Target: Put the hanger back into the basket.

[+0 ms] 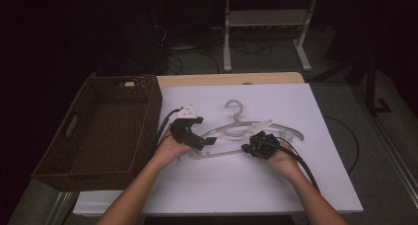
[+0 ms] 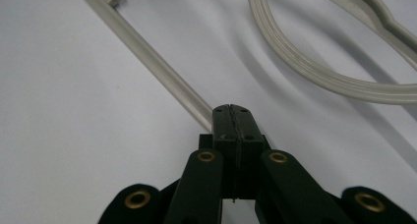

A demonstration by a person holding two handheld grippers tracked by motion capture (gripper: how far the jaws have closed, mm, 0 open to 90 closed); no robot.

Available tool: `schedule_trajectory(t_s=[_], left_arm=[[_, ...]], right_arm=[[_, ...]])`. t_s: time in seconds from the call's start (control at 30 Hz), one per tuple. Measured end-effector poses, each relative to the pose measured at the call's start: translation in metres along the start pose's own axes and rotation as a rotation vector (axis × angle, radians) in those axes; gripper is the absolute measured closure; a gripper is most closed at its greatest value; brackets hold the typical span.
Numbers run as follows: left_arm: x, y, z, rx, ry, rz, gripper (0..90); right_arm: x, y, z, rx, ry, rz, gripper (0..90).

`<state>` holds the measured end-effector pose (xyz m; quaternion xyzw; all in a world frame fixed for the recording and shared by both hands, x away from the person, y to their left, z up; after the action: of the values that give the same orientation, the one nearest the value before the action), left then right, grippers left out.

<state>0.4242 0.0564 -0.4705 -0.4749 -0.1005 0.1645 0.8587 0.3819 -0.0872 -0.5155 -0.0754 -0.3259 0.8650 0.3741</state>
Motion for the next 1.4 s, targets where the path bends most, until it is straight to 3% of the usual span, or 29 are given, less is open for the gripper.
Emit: schedule_trajectory(t_s=[0.23,0.47,0.57,0.77,0.8,0.83,1.3,1.4], left_arm=[[0.013,0.008,-0.018,0.062,-0.006,0.017,6.5],[0.023,0.016,-0.032,0.158,-0.007,-0.024,24.5],[0.022,0.016,-0.036,0.178,0.001,-0.025,36.3],[0.021,0.020,-0.045,0.213,0.015,-0.048,50.1],[0.019,0.020,-0.047,0.209,0.020,-0.036,52.6],[0.021,0.021,-0.047,0.224,0.020,-0.056,55.0],[0.017,0.017,-0.053,0.243,0.041,-0.077,78.8],[0.017,0.017,-0.053,0.245,0.038,-0.087,80.1]], right_arm=[[0.000,0.000,0.000,0.000,0.000,0.002,89.6],[0.000,0.000,0.000,0.000,-0.003,0.001,89.6],[0.000,0.000,0.000,0.000,-0.004,0.001,89.6],[0.000,0.000,0.000,-0.001,-0.004,0.002,89.6],[0.000,0.000,0.000,-0.001,-0.005,0.002,89.6],[0.000,0.000,0.000,-0.001,-0.004,0.002,89.6],[0.000,0.000,0.000,-0.002,-0.006,0.002,89.6],[0.000,0.000,0.000,-0.002,-0.006,0.002,89.6]])
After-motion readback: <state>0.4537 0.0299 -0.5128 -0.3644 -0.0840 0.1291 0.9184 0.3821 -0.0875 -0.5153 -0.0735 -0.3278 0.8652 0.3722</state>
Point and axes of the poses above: each handheld gripper's, and its own axes: z roughly backward along the jaws, y roughly out of its underside, x roughly to its left, the point moved 10 cm from there along -z, roughly forward along the jaws, and after that the axes turned 10 degrees about -z, right-handed, at the moved point
